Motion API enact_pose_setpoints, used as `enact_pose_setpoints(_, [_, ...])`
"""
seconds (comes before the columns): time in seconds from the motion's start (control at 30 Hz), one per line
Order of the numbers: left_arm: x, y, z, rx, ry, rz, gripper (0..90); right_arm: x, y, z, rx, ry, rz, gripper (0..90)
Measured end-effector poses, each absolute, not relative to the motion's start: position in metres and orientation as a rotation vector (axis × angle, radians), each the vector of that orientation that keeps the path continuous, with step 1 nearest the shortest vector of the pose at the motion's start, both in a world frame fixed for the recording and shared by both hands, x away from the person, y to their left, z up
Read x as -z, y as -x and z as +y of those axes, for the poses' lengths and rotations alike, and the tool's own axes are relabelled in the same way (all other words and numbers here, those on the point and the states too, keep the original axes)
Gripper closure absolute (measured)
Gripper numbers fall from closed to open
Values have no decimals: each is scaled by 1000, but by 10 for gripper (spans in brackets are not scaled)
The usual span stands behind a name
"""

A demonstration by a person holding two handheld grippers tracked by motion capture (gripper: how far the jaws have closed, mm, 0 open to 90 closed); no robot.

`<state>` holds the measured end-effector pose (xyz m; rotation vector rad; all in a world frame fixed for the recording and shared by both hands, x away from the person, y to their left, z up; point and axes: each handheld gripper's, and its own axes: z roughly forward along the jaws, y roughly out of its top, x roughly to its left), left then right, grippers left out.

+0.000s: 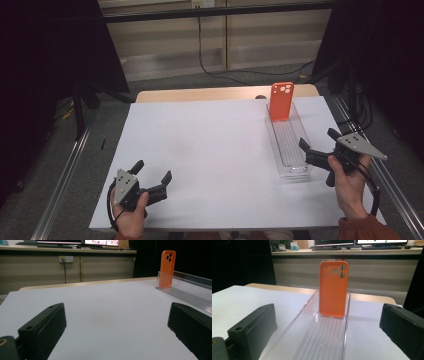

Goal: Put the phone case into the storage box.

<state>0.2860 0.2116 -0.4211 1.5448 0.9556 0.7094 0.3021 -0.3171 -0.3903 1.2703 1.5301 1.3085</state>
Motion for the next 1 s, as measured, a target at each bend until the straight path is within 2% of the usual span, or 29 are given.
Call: enact_pose_setpoints(1.0, [421,-274,217,-748,-1549,958,16,430,-235,-334,-1312,-1286,1571,0])
